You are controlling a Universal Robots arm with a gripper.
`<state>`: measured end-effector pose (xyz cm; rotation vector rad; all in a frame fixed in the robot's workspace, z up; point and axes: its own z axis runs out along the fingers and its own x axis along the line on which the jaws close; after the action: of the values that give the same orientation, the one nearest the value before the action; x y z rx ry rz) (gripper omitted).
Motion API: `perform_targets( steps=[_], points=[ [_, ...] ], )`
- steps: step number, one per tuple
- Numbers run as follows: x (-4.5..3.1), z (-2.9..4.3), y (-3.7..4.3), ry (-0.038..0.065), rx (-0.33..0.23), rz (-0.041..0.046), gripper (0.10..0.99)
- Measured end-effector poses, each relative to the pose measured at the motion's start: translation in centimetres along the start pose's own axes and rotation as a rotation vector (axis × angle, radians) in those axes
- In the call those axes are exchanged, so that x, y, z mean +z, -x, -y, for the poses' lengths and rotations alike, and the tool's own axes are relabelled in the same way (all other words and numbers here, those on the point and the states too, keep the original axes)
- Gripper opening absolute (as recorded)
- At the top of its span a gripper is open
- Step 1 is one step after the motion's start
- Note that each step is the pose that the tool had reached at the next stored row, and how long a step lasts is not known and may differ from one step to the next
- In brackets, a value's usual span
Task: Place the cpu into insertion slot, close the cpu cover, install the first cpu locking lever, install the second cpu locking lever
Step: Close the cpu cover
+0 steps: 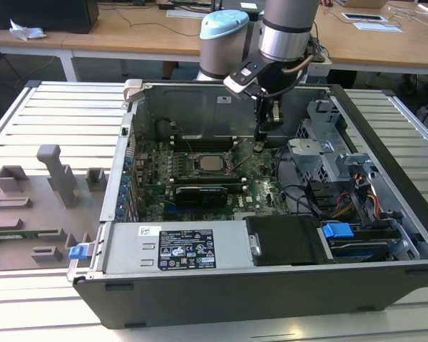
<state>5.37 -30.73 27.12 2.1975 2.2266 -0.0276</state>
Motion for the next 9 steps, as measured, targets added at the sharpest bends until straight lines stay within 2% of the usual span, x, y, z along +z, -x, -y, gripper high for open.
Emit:
perform_targets(
  steps=[9],
  points=[
    [1.36,-0.01,-0.03,0.000,0.000,0.0000,0.106]
  ],
)
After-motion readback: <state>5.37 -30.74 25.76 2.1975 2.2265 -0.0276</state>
